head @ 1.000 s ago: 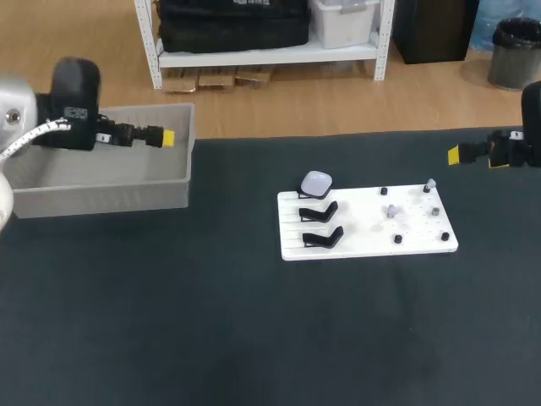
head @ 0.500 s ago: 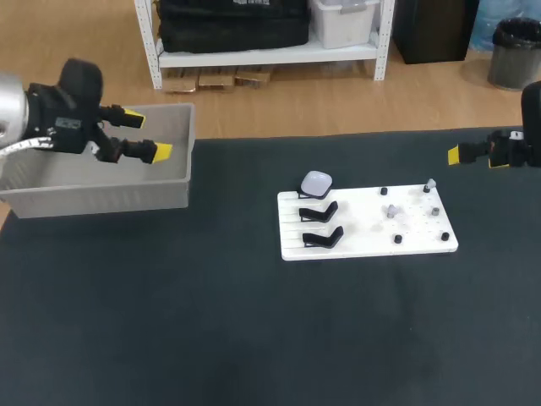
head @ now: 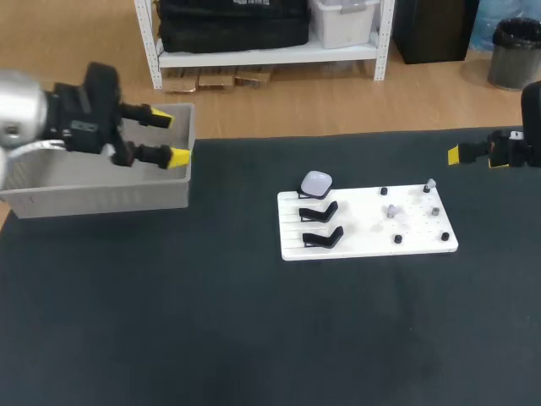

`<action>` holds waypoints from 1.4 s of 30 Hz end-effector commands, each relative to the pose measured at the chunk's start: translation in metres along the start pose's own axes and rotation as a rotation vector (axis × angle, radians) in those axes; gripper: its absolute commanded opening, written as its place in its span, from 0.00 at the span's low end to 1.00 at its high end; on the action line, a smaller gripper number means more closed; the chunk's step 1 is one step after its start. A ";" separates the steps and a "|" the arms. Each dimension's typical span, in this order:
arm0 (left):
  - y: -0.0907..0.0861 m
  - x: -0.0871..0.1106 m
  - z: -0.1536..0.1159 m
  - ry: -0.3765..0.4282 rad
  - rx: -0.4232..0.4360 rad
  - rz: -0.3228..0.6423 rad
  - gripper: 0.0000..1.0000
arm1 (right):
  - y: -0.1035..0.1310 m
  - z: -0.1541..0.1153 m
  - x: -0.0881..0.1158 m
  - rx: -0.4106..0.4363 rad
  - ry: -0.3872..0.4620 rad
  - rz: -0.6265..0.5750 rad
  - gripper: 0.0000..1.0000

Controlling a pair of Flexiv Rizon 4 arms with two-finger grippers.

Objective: Pick up each earbud case from the left stands, insert the matching earbuds, close the lid, and place the case in the box.

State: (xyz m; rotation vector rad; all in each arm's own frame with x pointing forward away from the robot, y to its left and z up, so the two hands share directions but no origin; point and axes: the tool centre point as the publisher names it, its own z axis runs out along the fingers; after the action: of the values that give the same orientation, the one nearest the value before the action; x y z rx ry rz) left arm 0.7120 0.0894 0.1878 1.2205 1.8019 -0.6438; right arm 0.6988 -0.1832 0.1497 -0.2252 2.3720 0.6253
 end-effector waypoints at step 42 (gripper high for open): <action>-0.019 0.026 0.228 -0.023 0.216 0.065 1.00 | -0.001 0.000 0.000 -0.002 0.001 0.000 1.00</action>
State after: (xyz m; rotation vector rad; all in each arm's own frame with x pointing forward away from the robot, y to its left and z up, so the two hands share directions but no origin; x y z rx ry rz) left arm 0.7680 -0.0803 0.0547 1.4065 1.7026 -0.8287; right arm 0.6988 -0.1832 0.1497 -0.2252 2.3721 0.6253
